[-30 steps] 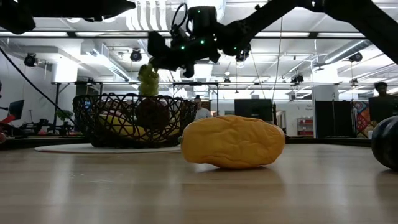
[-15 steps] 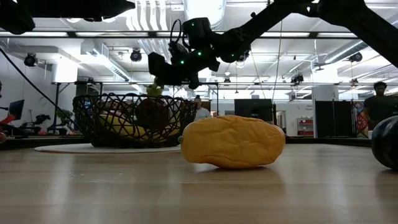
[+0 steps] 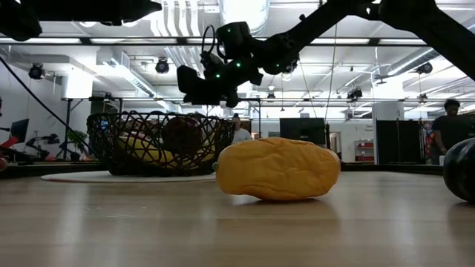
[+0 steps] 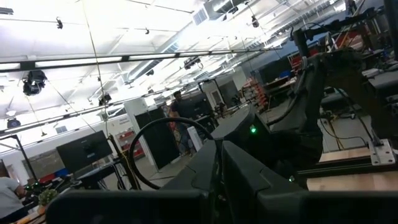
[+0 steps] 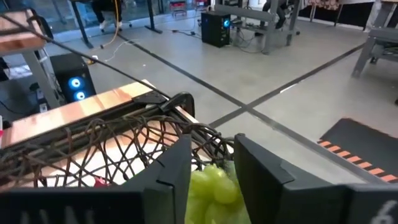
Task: Build produce basket
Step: Put the red grapes into the woven basket
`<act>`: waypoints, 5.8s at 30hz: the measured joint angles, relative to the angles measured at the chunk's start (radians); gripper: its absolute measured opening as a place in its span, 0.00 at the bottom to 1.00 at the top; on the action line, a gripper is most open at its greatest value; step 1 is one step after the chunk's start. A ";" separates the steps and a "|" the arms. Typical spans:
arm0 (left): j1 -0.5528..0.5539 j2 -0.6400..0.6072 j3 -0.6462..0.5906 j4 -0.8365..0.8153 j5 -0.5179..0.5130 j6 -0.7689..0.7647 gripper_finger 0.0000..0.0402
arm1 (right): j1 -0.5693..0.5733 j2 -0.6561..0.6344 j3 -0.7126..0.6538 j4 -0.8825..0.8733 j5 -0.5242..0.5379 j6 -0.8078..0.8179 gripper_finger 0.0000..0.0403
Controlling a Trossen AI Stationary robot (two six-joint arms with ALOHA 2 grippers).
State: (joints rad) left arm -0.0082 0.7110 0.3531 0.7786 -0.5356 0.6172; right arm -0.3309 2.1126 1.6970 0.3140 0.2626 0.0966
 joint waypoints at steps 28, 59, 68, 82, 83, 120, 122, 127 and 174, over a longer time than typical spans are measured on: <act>-0.023 0.078 0.018 0.000 0.461 -0.245 0.03 | 0.378 -0.718 -0.416 -0.676 0.179 -0.071 0.19; -0.249 0.308 0.360 -1.183 0.511 -1.308 0.02 | 0.503 -0.999 -0.914 -0.144 0.262 -0.148 0.12; -0.460 0.481 0.544 -1.739 0.635 -1.316 0.02 | 0.503 -0.998 -0.915 -0.144 0.262 -0.165 0.12; -0.515 0.607 0.536 -1.972 0.681 -1.335 0.23 | 0.503 -0.998 -0.916 -0.151 0.262 -0.179 0.12; -0.515 0.608 0.536 -1.973 0.656 -1.315 0.27 | 0.503 -0.998 -0.916 -0.153 0.262 -0.179 0.12; -0.510 0.600 0.355 -1.801 0.458 -1.475 0.36 | 0.503 -0.997 -0.927 -0.209 0.262 -0.159 0.12; -0.510 0.600 0.355 -1.797 0.467 -1.468 0.29 | 0.503 -0.997 -0.927 -0.209 0.262 -0.159 0.12; -0.510 0.600 0.355 -1.796 0.504 -1.469 0.04 | 0.503 -0.997 -0.928 -0.209 0.262 -0.158 0.12; -0.464 0.216 0.460 -0.791 -0.283 -0.437 0.00 | 0.503 -0.997 -0.983 -0.227 0.261 -0.096 0.12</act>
State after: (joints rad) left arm -0.4721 0.9271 0.8126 -0.0125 -0.8183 0.1802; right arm 0.1722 1.1156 0.7139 0.0872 0.5240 0.0002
